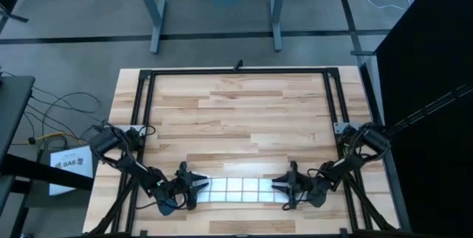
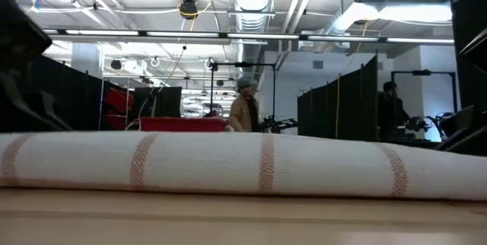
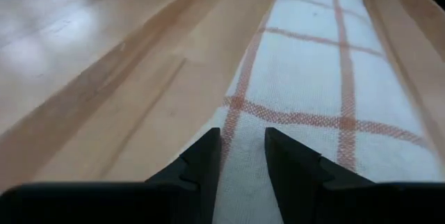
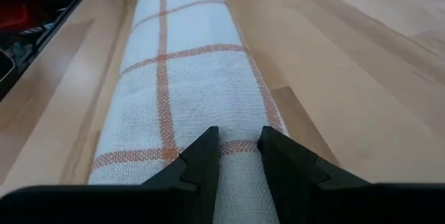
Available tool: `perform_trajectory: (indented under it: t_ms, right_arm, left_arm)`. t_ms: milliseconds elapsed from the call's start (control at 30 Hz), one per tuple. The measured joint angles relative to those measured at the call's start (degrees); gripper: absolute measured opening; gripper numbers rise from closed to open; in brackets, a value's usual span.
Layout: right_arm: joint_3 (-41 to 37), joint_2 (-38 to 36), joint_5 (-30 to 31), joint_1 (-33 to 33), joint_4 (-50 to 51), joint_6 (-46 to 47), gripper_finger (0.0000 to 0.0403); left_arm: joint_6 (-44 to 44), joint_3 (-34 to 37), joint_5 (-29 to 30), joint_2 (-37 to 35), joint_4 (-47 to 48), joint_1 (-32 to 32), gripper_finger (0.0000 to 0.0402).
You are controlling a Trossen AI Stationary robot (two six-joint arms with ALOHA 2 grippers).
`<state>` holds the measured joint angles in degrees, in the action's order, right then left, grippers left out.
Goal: Roll towel
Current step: Fold the white towel
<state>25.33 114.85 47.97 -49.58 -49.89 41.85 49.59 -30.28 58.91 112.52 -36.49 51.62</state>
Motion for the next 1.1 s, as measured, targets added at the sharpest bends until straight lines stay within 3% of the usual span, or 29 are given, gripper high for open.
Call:
perform_trajectory:
  t_ms: [267, 433, 700, 967, 1100]
  right_arm:
    - [-0.3, 0.1, -0.7, 0.0, -0.9, -0.7, 0.0098]
    - [-0.6, -1.2, -2.8, 0.3, -2.5, -2.7, 0.0098]
    - [-3.5, -11.2, -5.4, -0.9, 4.3, -5.0, 0.0098]
    - [-3.4, -26.6, -4.4, 1.0, 8.7, -15.2, 0.0098]
    - [-3.3, -32.5, -8.5, 0.5, 9.1, -15.9, 0.0098]
  left_arm:
    - [0.9, 0.3, 3.3, 3.9, -5.6, 2.0, 0.01]
    - [-3.8, 0.5, -0.3, 0.5, -4.2, 2.0, 0.01]
    - [-0.4, 0.6, -6.1, -13.5, 16.9, 2.7, 0.01]
    - [-17.9, 0.4, -4.8, -31.8, 19.2, 1.2, 0.01]
    - [-21.8, -2.4, -6.8, -34.3, 19.1, 1.1, 0.01]
